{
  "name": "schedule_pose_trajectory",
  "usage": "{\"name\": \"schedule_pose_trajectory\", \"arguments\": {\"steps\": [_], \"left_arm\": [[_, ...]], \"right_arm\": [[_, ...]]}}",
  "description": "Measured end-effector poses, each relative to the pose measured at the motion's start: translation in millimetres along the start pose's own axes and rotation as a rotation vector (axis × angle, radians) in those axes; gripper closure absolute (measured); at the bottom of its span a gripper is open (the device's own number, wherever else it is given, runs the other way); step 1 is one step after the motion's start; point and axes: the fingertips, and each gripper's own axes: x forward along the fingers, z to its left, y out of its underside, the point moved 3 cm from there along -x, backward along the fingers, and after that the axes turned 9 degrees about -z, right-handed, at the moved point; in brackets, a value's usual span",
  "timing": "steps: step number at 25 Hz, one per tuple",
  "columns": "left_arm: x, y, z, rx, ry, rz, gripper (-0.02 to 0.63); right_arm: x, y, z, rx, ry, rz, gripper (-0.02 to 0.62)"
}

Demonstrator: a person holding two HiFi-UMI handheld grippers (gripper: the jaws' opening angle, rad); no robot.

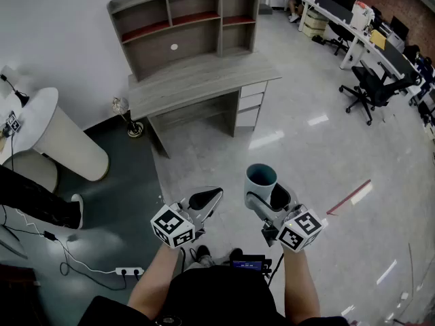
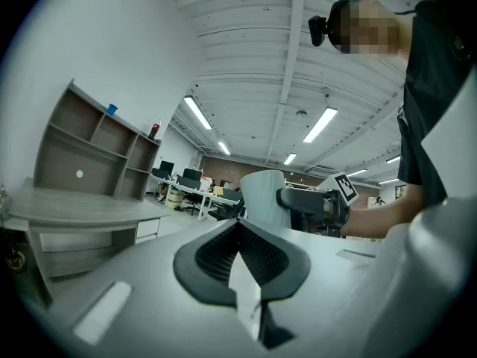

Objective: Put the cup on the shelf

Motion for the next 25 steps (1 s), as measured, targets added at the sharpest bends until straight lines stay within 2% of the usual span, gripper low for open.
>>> {"name": "schedule_pose_trajectory", "arguments": {"steps": [10, 16, 25], "left_arm": [[0, -1, 6, 0.038, 0.001, 0.023, 0.606], [1, -1, 4, 0.024, 0.001, 0.012, 0.606], [6, 11, -12, 0.027, 0.038, 0.045, 0.606]], "right_arm": [[7, -2, -1, -0.007, 0.009, -0.015, 0.270], [1, -1, -1, 0.007, 0.019, -0.018, 0.270], [-15, -6, -10, 0.019, 0.053, -0.030, 0.270]]}}
